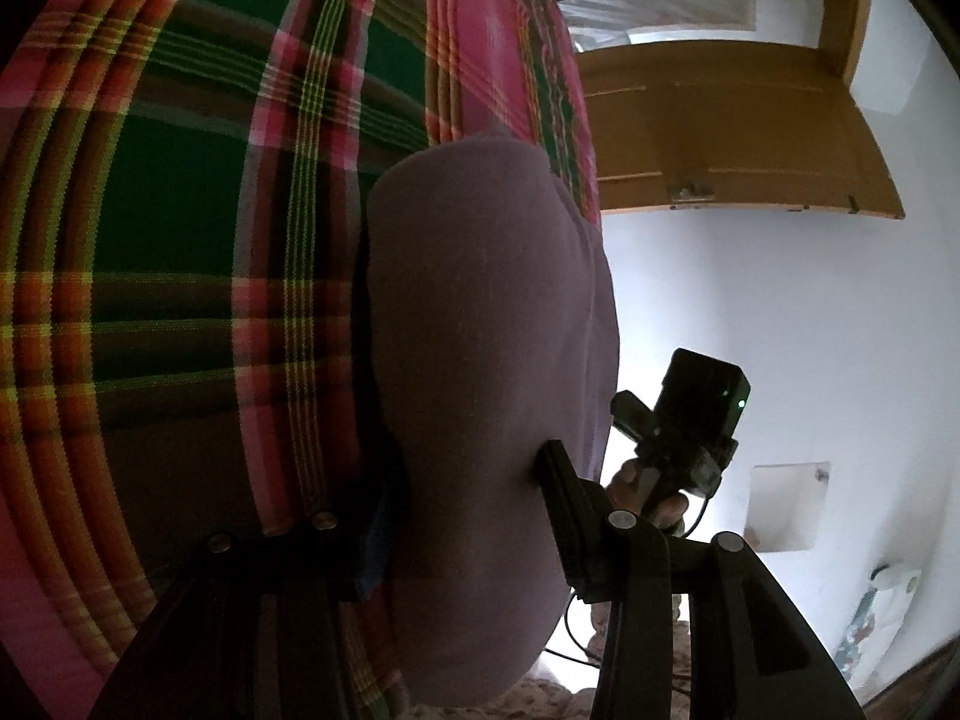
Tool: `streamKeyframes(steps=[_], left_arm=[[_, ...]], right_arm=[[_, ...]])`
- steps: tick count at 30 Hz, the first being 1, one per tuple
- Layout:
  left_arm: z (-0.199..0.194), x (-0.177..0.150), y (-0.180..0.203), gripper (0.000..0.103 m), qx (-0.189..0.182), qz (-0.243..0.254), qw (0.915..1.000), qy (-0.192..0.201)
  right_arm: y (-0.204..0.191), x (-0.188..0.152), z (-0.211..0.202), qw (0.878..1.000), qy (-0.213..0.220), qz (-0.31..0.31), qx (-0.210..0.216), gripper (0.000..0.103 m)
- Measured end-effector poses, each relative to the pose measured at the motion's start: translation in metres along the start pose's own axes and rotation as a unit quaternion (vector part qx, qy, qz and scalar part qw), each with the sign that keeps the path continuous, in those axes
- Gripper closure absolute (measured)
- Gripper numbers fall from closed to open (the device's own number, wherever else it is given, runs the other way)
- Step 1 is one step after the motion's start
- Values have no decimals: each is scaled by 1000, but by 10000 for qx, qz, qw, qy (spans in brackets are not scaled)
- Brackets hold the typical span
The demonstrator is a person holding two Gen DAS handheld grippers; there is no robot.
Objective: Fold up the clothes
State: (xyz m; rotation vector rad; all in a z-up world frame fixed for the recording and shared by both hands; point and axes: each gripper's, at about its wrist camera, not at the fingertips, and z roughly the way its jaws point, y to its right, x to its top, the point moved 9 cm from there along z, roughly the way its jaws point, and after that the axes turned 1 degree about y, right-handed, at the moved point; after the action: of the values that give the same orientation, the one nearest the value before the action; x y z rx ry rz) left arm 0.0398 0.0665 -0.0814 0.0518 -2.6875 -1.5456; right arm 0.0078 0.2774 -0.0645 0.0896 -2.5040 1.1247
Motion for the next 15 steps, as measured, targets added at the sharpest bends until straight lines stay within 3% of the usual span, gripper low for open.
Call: streamKeyframes(steps=[3,6,15], left_arm=[[-3,-3,-1,58,20,-1,10000,37],[-1,-2,0,60,26,-21,10000,80],[-2,-2,-1,68,38,-7,9997,230]], right_arm=[[6,-2,-3,9998,6,-4,-203,58],[8,-3,-5,9997,75,39,-236,62],[1,-6,-3,9952,240,-420,-855,71]])
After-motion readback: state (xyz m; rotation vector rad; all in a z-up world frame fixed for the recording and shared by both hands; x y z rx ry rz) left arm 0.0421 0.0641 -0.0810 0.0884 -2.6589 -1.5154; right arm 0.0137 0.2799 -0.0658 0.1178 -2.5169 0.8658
